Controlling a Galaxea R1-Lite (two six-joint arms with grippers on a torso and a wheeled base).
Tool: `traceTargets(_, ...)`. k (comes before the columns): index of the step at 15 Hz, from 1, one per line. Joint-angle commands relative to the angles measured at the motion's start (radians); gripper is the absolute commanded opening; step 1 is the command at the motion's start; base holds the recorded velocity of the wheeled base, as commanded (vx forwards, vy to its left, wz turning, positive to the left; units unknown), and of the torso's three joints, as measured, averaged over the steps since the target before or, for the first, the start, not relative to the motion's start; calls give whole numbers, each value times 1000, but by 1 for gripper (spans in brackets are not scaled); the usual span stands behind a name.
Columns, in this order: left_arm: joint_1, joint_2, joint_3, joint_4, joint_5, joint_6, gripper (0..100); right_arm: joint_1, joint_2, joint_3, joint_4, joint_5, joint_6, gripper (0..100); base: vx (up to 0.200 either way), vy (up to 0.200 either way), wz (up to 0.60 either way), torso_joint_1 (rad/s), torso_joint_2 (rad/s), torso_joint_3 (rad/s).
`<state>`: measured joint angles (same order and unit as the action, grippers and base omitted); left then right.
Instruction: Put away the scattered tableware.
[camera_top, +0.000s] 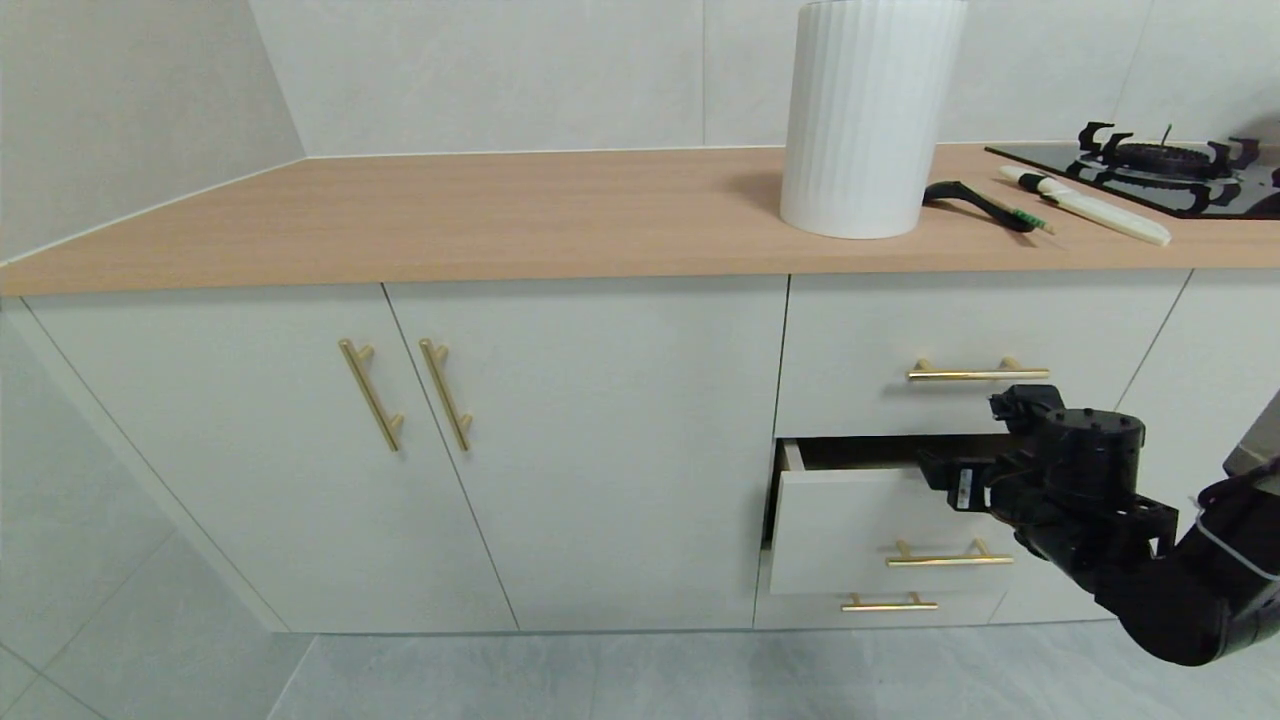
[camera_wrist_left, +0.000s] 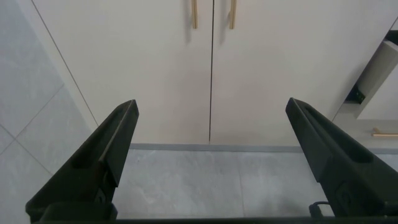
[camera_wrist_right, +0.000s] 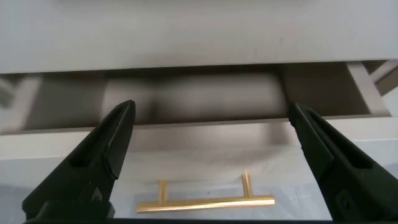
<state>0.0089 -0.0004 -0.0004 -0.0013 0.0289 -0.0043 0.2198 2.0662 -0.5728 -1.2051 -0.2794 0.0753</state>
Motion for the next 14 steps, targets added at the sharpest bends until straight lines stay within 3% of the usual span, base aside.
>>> traceTargets(1,0,0,0,0,0,0,100,3,61,-2,-25,-1,0,100,0,0,0,0,0,0)
traceTargets(9,0,0,0,0,0,0,100,4,43,5,-14,-1,0,100,0,0,0,0,0,0)
traceTargets(14,0,0,0,0,0,0,100,4,-123,2,345,42,8,100,0,0,0,0,0,0)
